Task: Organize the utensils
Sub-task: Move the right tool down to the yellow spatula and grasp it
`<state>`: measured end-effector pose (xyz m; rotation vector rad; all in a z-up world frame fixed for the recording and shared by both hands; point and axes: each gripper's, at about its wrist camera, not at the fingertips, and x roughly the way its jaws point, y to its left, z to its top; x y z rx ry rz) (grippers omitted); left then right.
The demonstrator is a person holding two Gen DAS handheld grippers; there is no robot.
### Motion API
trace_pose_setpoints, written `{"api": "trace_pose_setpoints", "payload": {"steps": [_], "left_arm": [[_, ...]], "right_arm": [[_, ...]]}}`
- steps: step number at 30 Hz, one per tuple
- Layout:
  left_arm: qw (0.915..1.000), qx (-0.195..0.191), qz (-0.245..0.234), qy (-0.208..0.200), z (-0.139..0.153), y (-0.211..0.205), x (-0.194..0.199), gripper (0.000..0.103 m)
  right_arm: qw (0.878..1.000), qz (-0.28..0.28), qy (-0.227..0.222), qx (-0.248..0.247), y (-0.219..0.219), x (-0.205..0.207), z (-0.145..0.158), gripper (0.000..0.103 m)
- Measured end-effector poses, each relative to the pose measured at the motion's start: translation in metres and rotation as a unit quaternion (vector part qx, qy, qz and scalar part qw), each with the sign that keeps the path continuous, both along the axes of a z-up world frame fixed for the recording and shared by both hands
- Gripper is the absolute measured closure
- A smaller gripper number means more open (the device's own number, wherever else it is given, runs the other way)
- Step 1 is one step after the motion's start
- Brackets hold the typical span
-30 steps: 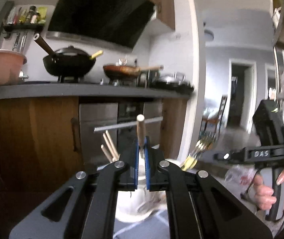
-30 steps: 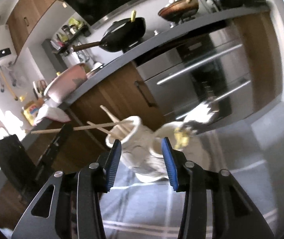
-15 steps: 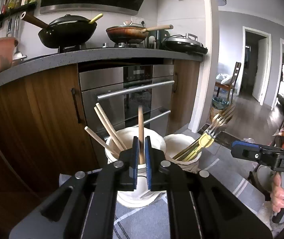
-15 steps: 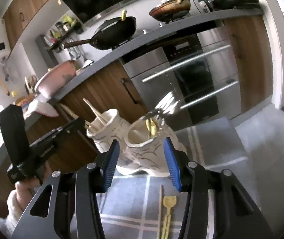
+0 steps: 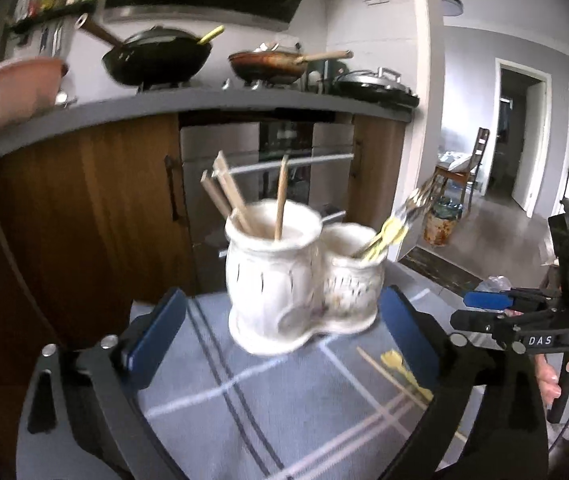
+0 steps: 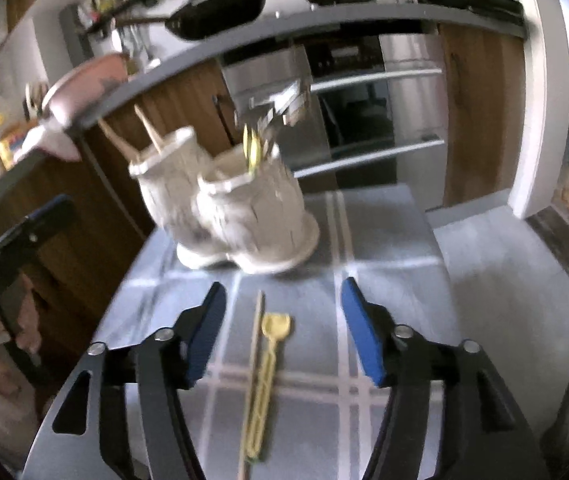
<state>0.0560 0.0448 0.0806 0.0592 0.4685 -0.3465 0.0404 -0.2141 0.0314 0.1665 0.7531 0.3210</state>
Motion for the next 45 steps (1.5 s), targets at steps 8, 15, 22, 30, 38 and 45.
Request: {"api": "trace_pose_setpoints", "payload": {"steps": [8, 15, 22, 30, 38, 45], "left_arm": [[0.9965, 0.019, 0.021, 0.078, -0.049, 0.001, -0.007, 0.006], [0.9920, 0.027, 0.013, 0.123, -0.080, -0.008, -0.009, 0.006], [0.9913, 0.035, -0.005, 0.127, -0.084, -0.021, -0.014, 0.006], [0.9914, 0.035, -0.013, 0.126, -0.084, -0.023, -0.014, 0.006], [0.9915, 0.038, -0.022, 0.123, -0.084, -0.027, -0.016, 0.006], [0.9909, 0.042, -0.026, 0.125, -0.085, -0.031, -0.017, 0.006]], "right_arm": [[0.997, 0.013, 0.034, -0.075, 0.025, -0.001, -0.027, 0.021], [0.989, 0.043, 0.055, -0.133, 0.046, -0.001, -0.040, 0.035], [0.983, 0.069, 0.083, -0.150, 0.059, 0.005, -0.042, 0.069], [0.976, 0.084, 0.110, -0.171, 0.065, 0.010, -0.052, 0.083], [0.973, 0.081, 0.127, -0.172, 0.062, 0.021, -0.054, 0.085], [0.972, 0.085, 0.125, -0.179, 0.067, 0.031, -0.055, 0.087]]}}
